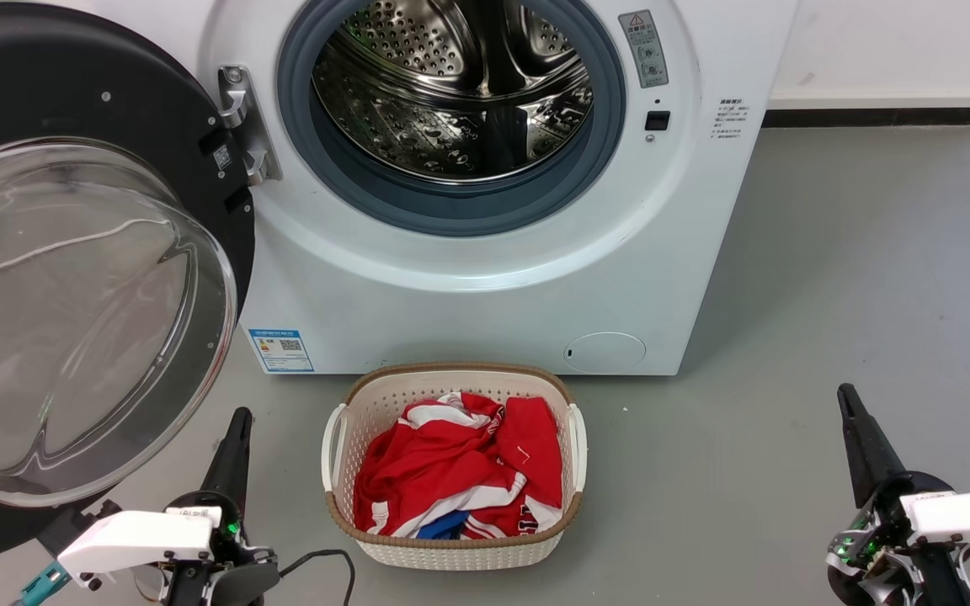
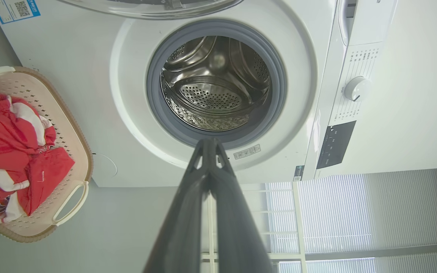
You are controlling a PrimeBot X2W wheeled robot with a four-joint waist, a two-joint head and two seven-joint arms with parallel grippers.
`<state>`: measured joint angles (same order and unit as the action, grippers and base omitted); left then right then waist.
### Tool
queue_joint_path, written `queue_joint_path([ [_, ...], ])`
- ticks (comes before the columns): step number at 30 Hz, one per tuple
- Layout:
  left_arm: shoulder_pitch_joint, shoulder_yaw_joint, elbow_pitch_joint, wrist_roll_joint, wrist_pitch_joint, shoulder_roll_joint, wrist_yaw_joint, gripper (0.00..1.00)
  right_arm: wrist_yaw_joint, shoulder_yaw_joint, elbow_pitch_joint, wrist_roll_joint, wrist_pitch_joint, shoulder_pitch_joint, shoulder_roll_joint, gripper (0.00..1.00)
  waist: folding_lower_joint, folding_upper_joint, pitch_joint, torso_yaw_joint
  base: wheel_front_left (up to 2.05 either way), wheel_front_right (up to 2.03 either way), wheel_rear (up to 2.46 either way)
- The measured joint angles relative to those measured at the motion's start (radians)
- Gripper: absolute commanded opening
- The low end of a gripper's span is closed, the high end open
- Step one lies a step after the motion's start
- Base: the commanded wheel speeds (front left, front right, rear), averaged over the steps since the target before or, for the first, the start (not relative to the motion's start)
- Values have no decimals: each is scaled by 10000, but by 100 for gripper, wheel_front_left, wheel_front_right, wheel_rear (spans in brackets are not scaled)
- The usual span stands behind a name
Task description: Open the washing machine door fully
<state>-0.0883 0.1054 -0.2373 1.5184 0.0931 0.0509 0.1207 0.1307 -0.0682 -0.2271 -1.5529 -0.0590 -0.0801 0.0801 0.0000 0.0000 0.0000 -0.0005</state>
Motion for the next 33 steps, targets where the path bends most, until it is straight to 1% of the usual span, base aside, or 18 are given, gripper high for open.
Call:
queue_joint_path([
  [14, -167, 79, -88, 940, 217, 0, 86, 0, 0, -88, -161, -890, -261, -196, -19, 0, 0, 0, 31, 5, 0, 0, 0],
  [33, -171, 79, -92, 940, 217, 0, 86, 0, 0, -173, -167, -846, -313, -200, -79, 0, 0, 0, 31, 5, 0, 0, 0],
])
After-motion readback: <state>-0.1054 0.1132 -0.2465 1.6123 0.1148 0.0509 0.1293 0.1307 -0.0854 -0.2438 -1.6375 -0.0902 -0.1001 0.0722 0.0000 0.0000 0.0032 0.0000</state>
